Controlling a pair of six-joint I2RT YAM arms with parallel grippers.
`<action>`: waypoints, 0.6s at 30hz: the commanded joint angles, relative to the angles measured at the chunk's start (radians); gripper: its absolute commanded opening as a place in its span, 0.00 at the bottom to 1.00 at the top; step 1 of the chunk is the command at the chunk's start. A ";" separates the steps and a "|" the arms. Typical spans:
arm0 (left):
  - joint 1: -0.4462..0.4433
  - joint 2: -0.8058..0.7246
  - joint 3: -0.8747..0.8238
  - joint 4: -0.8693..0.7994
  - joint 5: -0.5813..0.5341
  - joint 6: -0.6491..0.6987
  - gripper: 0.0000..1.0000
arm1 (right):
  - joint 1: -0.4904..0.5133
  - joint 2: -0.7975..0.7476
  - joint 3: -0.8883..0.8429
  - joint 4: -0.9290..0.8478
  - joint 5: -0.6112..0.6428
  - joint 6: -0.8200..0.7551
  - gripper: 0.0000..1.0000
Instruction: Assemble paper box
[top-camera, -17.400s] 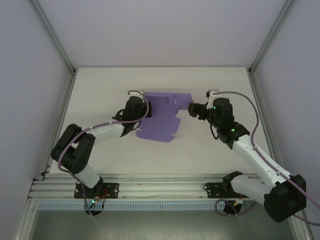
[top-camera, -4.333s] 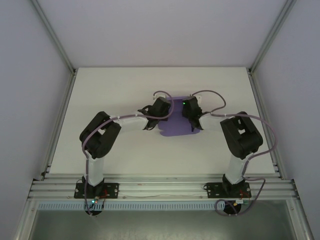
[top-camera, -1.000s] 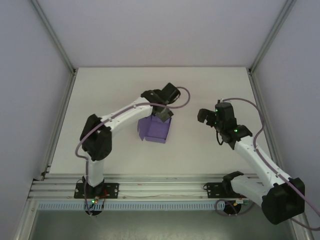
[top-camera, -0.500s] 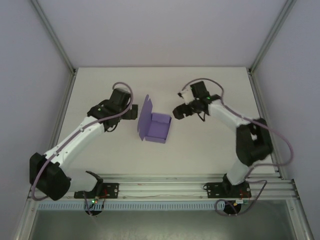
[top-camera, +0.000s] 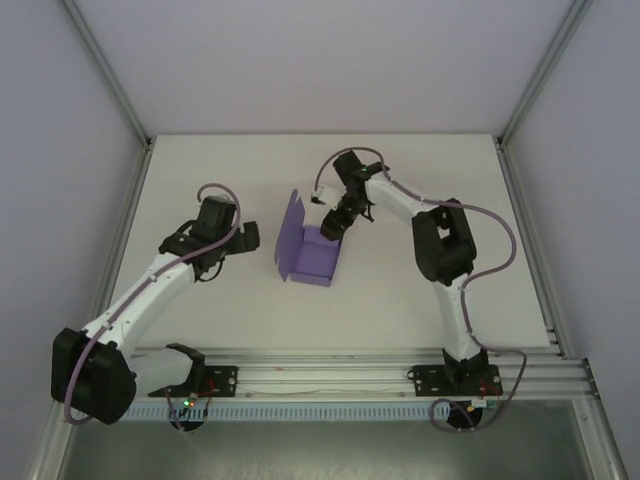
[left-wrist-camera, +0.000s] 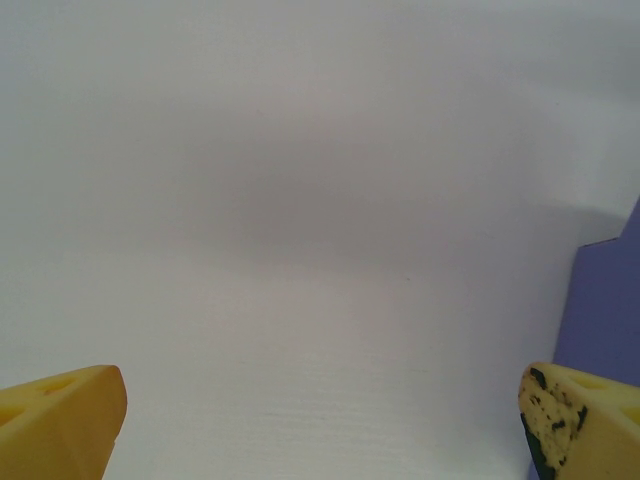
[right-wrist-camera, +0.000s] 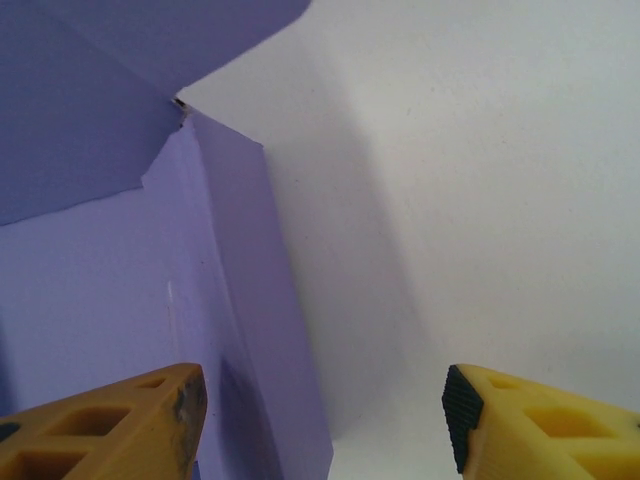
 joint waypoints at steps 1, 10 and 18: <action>0.016 -0.010 -0.018 0.053 0.021 -0.009 1.00 | 0.015 0.011 0.022 -0.115 -0.041 -0.088 0.65; 0.028 0.026 -0.025 0.073 0.029 -0.012 1.00 | 0.045 0.058 0.056 -0.061 0.069 -0.036 0.53; 0.028 0.040 -0.025 0.069 0.032 -0.006 1.00 | 0.058 0.104 0.081 -0.062 0.161 -0.009 0.28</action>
